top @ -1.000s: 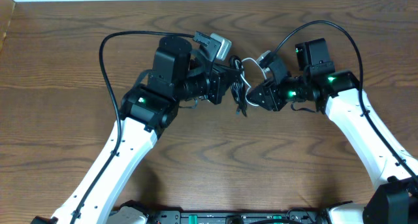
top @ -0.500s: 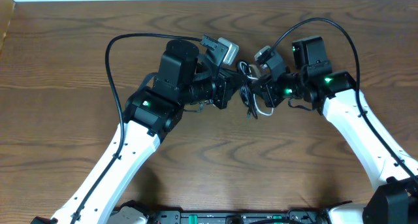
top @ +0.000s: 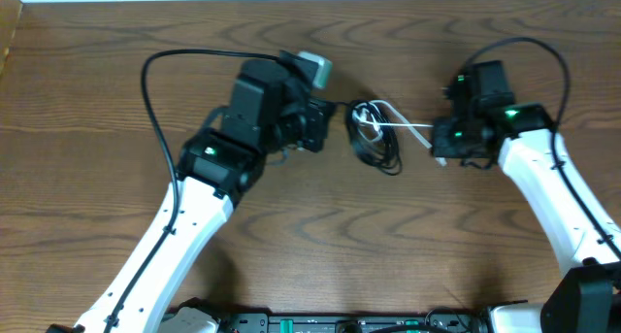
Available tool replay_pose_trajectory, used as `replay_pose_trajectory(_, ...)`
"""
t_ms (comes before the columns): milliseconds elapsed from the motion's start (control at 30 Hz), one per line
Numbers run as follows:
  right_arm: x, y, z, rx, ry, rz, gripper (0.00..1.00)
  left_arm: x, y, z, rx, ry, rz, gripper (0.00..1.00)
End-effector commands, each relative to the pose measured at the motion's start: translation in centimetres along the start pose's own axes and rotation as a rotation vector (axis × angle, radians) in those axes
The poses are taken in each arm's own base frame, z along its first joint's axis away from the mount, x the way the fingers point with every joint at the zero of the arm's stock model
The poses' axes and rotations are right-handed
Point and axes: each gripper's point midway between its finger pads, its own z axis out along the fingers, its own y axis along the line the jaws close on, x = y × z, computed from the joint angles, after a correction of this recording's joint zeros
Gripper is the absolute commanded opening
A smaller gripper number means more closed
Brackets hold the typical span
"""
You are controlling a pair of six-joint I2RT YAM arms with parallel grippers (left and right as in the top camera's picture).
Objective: Untangle cables
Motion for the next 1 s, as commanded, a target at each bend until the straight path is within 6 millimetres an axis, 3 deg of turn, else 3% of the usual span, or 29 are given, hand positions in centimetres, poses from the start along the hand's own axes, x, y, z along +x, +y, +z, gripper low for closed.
replay_pose_trajectory(0, -0.3, -5.5, -0.5, 0.148, -0.017, 0.189, 0.01, -1.5, 4.8, -2.1, -0.149, -0.056, -0.035, 0.08)
replay_pose_trajectory(200, -0.1, -10.4, -1.2, 0.2, -0.011, 0.328, 0.01, -1.7, 10.7, -4.4, -0.261, -0.08, -0.145, 0.08)
replay_pose_trajectory(367, 0.3, -13.7, -1.9, 0.237, -0.016, 0.424, 0.01, -2.2, 14.0, -6.3, -0.302, -0.12, -0.216, 0.08)
replay_pose_trajectory(433, 0.3, -13.9, -1.9, 0.211, -0.014, 0.443, 0.01, -2.2, 14.4, -6.6, -0.295, -0.126, -0.229, 0.08)
replay_pose_trajectory(667, -0.4, -11.2, -1.4, 0.092, -0.016, 0.381, 0.03, -2.3, 12.7, -6.1, -0.205, -0.116, -0.22, 0.08)
replay_pose_trajectory(833, -1.3, -6.6, -1.2, -0.112, -0.015, 0.286, 0.29, -2.3, 11.2, -5.4, -0.169, -0.104, -0.196, 0.08)
replay_pose_trajectory(967, -1.6, -2.7, -1.5, -0.262, -0.006, 0.24, 0.45, -2.8, 8.5, -4.8, -0.053, -0.11, -0.159, 0.08)
